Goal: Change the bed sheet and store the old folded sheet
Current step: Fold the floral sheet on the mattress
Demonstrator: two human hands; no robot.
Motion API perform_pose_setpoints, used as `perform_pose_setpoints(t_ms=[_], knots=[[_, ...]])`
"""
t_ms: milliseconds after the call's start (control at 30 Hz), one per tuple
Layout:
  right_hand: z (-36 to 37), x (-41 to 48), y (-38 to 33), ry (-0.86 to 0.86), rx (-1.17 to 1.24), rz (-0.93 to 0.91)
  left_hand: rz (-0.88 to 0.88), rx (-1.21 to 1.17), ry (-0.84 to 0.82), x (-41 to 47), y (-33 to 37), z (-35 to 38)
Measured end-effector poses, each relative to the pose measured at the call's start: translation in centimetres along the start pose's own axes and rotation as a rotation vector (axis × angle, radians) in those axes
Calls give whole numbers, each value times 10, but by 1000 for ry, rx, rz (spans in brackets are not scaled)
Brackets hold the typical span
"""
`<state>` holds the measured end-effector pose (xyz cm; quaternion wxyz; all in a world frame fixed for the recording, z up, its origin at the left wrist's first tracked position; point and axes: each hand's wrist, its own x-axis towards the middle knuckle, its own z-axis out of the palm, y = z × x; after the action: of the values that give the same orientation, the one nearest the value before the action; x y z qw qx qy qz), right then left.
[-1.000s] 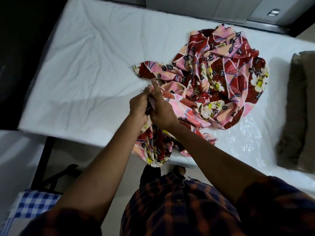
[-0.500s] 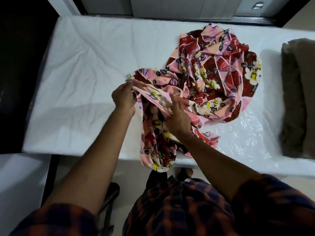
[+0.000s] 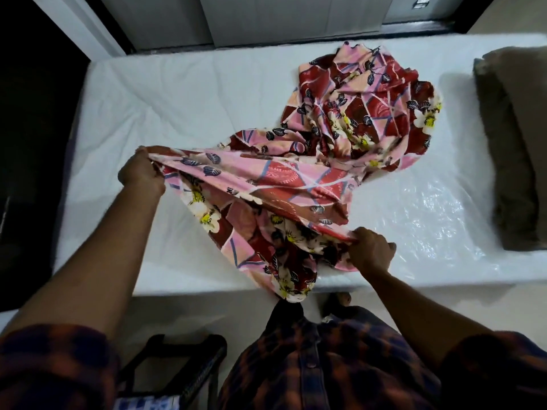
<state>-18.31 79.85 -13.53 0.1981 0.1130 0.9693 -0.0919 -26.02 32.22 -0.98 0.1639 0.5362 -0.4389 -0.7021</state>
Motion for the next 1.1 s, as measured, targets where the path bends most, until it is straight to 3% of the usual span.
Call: perform_pose_setpoints(t_ms=[167,300,400,467,533,633,800,967,1100], knots=[[10,2,7,-7,-46,-17,114,296,-44,16,33,-41],[9,-13,-4,8,146,-92,246,789,47,60,50,-121],[2,-36,-31,-51,360,-149,114,821,-133,72,54,-165],[2,-53,-51,-111,426,-235,212,836,-193,49,46,-174],[8,-70,-70,-161,396,-394,386,867,-145,30,34,-176],[20,-97,-103,-287,298,-623,253,562,-37,13,23,-178],[37,-129,-157,-354,107,-743,-14,-74,-50,16,31,-183],[55,-140,-170,-413,-21,-578,-46,-132,-39,36,38,-199],[75,-142,-166,-424,-300,-538,-41,-110,-82,73,56,-209]])
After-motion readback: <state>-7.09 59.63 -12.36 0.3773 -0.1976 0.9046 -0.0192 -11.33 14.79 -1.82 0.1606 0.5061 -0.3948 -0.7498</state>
